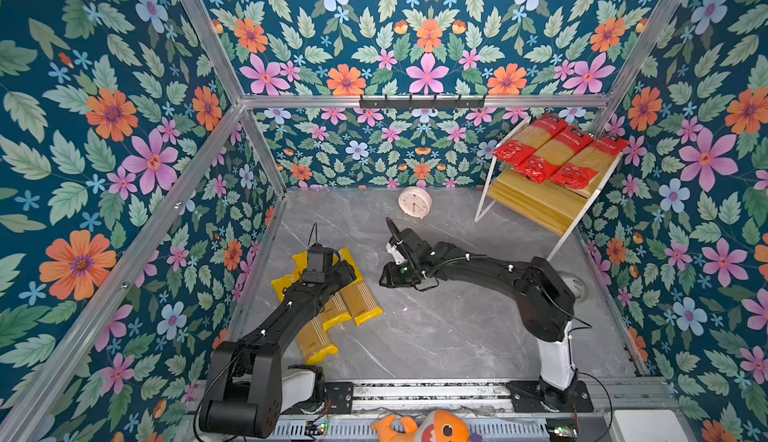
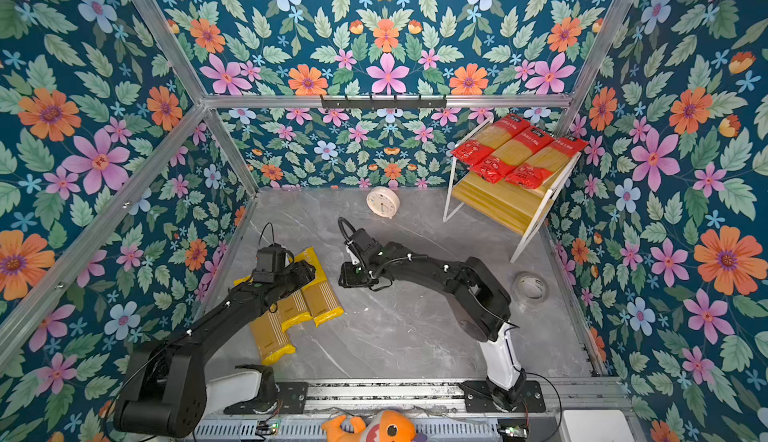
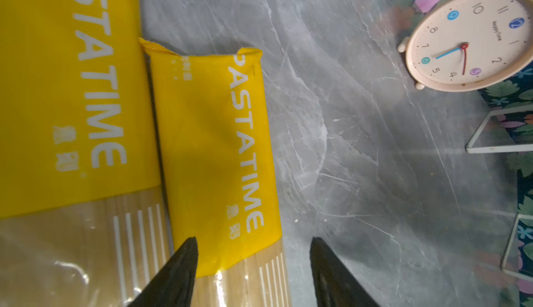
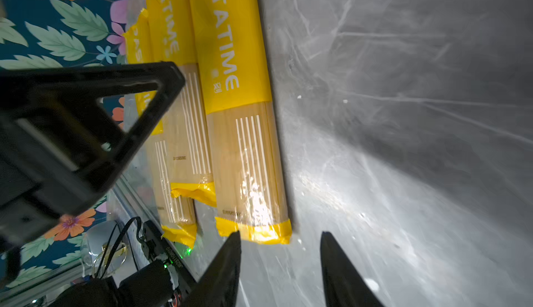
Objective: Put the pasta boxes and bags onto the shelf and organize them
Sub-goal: 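Open the right gripper and withdraw it from the shelf toward the table, then move both grippers to a yellow PASTATIME pack lying on the table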
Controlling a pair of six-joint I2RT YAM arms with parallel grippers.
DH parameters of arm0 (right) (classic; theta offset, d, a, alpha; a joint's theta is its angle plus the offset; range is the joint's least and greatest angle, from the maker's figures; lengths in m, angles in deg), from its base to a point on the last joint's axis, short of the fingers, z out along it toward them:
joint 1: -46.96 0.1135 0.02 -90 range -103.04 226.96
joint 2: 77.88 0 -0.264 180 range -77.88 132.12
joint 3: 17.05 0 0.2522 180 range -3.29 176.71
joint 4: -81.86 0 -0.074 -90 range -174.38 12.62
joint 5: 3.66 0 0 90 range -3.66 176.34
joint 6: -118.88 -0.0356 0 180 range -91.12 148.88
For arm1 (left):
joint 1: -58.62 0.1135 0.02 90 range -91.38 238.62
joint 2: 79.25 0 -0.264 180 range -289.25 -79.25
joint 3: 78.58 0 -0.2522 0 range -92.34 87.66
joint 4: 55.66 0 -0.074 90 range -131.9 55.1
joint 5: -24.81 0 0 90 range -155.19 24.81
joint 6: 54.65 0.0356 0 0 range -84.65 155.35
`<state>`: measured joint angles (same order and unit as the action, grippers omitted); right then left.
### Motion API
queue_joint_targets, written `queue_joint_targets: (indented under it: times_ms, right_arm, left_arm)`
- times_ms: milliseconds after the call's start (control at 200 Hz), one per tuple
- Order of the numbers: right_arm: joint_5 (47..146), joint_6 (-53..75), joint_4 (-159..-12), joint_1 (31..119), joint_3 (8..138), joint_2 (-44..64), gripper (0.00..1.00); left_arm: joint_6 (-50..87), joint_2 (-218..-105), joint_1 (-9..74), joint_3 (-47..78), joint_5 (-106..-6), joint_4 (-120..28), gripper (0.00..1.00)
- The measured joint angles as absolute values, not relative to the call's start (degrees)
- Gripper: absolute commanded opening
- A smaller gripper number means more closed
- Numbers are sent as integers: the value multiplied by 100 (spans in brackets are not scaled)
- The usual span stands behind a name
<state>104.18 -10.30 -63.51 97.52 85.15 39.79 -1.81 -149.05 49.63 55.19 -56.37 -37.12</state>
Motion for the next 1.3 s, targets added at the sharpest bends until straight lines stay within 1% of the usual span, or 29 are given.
queue_joint_targets:
  times_ms: [240,310,380,520,595,655,785,910,1015,1145,1195,1240,1300]
  right_arm:
    - [10847,-1410,-6531,9844,8837,4772,41]
    - [10928,-1449,-6574,9881,8933,4932,38]
    - [11087,-1541,-6675,9905,9020,5063,34]
    - [11437,-1731,-6944,9903,9095,5251,19]
    - [11524,-1784,-7042,9901,9088,5253,12]
    - [11577,-1817,-7114,9892,9029,5192,8]
    - [11607,-1959,-7331,9750,8644,4899,4]
    - [11564,-2197,-7521,9392,7895,4387,1]
    - [11323,-2431,-7687,9055,7066,3799,0]
    - [10941,-2752,-7801,8802,6032,3030,0]
    - [10847,-2881,-7822,8808,5735,2812,3]
    - [10816,-2997,-7844,8841,5514,2645,8]
    - [10823,-3143,-7866,8889,5287,2460,17]
  left_arm:
    - [-201,-14807,4973,5727,-5626,-3695,65]
    - [-214,-14772,4976,5747,-5626,-3699,65]
    - [-214,-14757,4978,5751,-5626,-3701,65]
    - [-208,-14748,4978,5736,-5624,-3701,65]
    - [-173,-14730,4980,5690,-5626,-3660,65]
    - [-142,-14717,4989,5624,-5626,-3620,65]
    - [-39,-14717,4995,5462,-5613,-3520,65]
    - [13,-14772,4971,5270,-5451,-3428,65]
    - [44,-14901,4801,5152,-5344,-3465,65]
    - [42,-15281,4250,4992,-5278,-3738,65]
    - [9,-15465,3979,4940,-5248,-3917,65]
    - [-28,-15637,3769,4903,-5206,-4101,65]
    - [-68,-15843,3540,4894,-5106,-4346,65]
